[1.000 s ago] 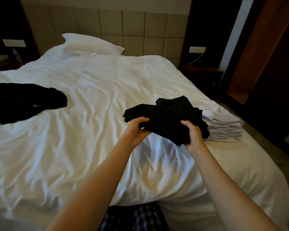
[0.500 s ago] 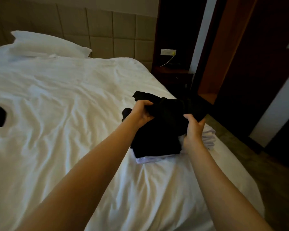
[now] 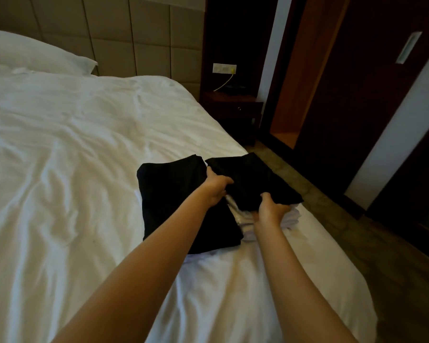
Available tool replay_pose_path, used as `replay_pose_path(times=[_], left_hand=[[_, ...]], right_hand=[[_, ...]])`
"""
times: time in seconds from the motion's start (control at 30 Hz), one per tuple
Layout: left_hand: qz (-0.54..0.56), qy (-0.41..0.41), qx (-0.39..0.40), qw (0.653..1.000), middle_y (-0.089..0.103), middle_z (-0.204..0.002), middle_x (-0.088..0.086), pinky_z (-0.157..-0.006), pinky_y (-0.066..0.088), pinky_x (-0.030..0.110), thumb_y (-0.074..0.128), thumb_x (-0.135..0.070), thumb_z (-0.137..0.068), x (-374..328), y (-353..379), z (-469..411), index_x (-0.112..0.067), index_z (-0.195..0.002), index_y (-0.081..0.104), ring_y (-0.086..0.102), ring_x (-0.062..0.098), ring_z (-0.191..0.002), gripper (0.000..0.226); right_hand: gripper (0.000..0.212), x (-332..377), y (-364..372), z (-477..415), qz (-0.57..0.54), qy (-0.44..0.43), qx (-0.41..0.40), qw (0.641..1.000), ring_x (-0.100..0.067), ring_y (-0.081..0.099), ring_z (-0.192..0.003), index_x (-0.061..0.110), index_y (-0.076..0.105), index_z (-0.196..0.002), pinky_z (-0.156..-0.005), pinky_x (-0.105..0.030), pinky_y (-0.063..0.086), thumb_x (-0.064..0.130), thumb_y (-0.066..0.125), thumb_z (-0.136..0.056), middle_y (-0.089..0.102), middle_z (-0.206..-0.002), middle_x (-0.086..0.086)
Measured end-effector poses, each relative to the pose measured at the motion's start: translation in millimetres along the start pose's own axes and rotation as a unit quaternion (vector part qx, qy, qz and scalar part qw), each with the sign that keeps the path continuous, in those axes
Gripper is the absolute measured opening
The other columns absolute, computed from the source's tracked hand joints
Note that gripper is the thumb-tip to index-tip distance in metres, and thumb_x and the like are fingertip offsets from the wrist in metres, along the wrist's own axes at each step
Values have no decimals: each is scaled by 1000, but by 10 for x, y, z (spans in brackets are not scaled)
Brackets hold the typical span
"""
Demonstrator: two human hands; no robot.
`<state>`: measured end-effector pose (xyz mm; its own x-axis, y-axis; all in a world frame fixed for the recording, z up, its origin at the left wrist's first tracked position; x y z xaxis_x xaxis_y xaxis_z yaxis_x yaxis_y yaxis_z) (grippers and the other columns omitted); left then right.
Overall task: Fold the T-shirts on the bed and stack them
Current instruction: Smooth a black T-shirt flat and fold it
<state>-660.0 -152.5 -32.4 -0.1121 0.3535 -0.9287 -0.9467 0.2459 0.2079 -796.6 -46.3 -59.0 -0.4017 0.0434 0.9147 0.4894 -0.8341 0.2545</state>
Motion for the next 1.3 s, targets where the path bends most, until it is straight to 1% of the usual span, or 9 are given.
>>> replay_pose_path(times=[0.2, 0.33, 0.4, 0.5, 0.57, 0.67, 0.9, 1.13, 1.3], left_hand=[[-159, 41, -33, 986, 29, -147, 18, -97, 47, 40, 58, -1, -88, -79, 42, 318, -23, -151, 3, 46, 35, -124, 86], [-380, 108, -82, 915, -3, -155, 18, -109, 29, 41, 47, -12, -95, -119, 169, 613, -19, -151, 8, 20, 38, -139, 68], [-506, 174, -86, 840, -6, -157, 16, -114, 17, 42, 40, -20, -98, -213, 296, 679, -15, -150, 10, 7, 36, -143, 61], [-620, 199, -19, 759, -3, -158, 11, -116, 6, 43, 27, -32, -101, -117, 492, 613, -14, -151, 7, -1, 29, -146, 57], [-655, 158, 4, 739, -6, -159, 8, -117, 0, 44, 19, -37, -102, 92, 477, 545, -14, -151, -1, -7, 26, -146, 58], [-700, 140, -5, 700, -13, -158, 7, -116, -5, 44, 13, -39, -102, 337, 431, 527, -14, -150, -9, -12, 24, -145, 58], [-719, 129, 6, 683, -16, -157, 6, -115, -8, 46, 13, -43, -102, 373, 397, 589, -16, -149, -12, -14, 23, -145, 60], [-712, 138, 4, 689, -11, -158, 8, -116, -6, 47, 17, -43, -102, 68, 191, 938, -17, -151, -8, -10, 27, -145, 61], [-699, 132, -27, 702, -9, -158, 11, -116, -3, 47, 19, -40, -102, -133, -192, 1233, -18, -151, -7, -8, 29, -145, 59]], right_hand=[[60, 92, -48, 168, 89, -5, 9, 996, -34, 47, -124, -1, 23, -140, -104, -41, 40, 7, 56, -90, 44, -139, -20], [83, 307, -189, 240, 187, -79, -29, 979, -36, 39, -130, -1, 12, -145, -103, -41, 36, 11, 67, -84, 34, -143, -22], [101, 498, -222, 292, 348, -156, -50, 923, -37, 23, -138, 6, -4, -150, -108, -47, 28, 24, 69, -83, 15, -153, -21], [85, 662, -13, 320, 533, -283, -5, 797, -33, -1, -145, 16, -8, -151, -114, -53, 9, 33, 53, -94, -7, -158, -13], [64, 496, 148, 232, 613, -275, 78, 736, -29, -9, -146, 23, -1, -152, -114, -53, -1, 35, 34, -100, -9, -159, -7], [53, 109, 134, 89, 662, -175, 158, 711, -24, -13, -146, 31, 1, -151, -115, -52, -6, 39, 18, -102, -10, -159, -3], [53, 80, 91, 98, 691, -177, 157, 683, -25, -12, -146, 30, -1, -152, -114, -53, -5, 41, 15, -102, -10, -159, -4], [53, 457, 229, 475, 701, -291, 106, 643, -31, -9, -146, 19, 12, -151, -115, -53, -4, 31, 27, -102, -4, -158, -17], [55, 555, 414, 906, 667, -317, 111, 665, -34, -8, -145, 15, 17, -150, -116, -50, -1, 26, 37, -100, -1, -157, -19]])
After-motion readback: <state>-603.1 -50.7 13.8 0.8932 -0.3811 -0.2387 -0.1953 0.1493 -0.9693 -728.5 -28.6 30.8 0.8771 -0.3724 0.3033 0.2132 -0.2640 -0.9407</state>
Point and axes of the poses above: each hand's wrist, its own z-axis away from the middle knuckle, its own y-axis out of the palm, x = y × z, the point moved 10 cm from there along -z, towards the middle knuckle
